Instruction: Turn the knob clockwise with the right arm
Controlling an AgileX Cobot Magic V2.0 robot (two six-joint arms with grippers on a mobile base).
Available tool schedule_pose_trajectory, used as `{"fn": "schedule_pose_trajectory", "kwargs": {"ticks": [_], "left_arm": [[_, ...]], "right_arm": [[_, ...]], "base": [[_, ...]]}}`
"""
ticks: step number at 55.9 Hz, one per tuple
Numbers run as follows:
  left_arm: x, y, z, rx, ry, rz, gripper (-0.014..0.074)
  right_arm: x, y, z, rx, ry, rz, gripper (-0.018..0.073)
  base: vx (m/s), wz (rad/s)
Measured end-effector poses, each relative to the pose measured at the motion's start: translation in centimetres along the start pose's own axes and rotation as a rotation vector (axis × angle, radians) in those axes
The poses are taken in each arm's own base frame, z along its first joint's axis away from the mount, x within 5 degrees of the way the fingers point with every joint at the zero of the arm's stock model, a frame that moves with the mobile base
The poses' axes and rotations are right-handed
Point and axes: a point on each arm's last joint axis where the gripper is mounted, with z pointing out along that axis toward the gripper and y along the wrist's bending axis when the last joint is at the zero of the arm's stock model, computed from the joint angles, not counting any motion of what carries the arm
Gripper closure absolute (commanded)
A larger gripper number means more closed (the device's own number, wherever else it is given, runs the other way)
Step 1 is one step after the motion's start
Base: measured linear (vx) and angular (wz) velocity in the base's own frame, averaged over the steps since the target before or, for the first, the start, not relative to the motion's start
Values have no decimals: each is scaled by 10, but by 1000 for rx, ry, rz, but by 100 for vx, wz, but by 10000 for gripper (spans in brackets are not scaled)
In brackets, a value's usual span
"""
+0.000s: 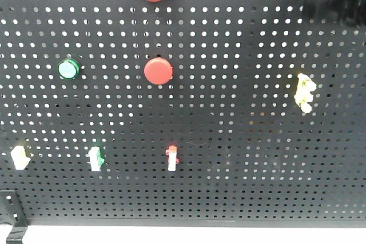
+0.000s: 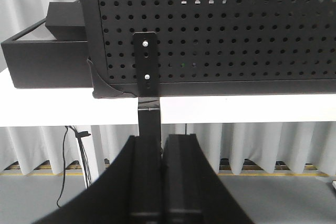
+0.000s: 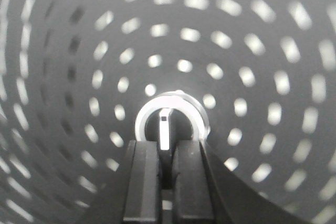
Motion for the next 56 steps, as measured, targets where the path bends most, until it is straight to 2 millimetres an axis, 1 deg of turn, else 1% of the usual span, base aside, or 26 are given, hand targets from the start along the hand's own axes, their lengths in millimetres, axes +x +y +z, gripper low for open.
{"fn": "schedule_pose_trajectory", "kwargs": {"ticks": [6, 13, 16, 23, 27, 30, 33, 37, 40, 46, 52, 56], "left_arm": [[0, 0, 0, 0, 0, 0, 603], [0, 0, 0, 0, 0, 0, 603], [0, 0, 0, 0, 0, 0, 603], [0, 0, 0, 0, 0, 0, 603], [0, 0, 0, 0, 0, 0, 603], [0, 0, 0, 0, 0, 0, 603], [0, 0, 0, 0, 0, 0, 603], [0, 0, 0, 0, 0, 0, 603], [0, 0, 0, 0, 0, 0, 603], [0, 0, 0, 0, 0, 0, 603], [0, 0, 0, 0, 0, 0, 603], [0, 0, 0, 0, 0, 0, 603]], "right_arm": [[0, 1, 0, -17, -14, 199, 568], [-2, 1, 0, -33, -53, 476, 568], [-3, 1, -1, -37, -58, 560, 568], [-4, 0, -3, -41, -77, 691, 566], [-12, -4, -5, -34, -156, 771, 564], [-24, -7, -10, -35, -244, 830, 564], [-34, -6, -17, -51, -286, 860, 560], [-42, -5, -24, -65, -311, 875, 550], [-44, -5, -26, -67, -318, 880, 536], [-43, -3, -27, -77, -286, 868, 471], [-42, 3, -32, -96, -214, 782, 401], [-45, 5, -41, -102, -188, 645, 389]], "base": [[0, 0], [0, 0], [0, 0], [0, 0], [0, 0], [0, 0], [0, 0], [0, 0], [0, 0], [0, 0], [0, 0], [0, 0]]}}
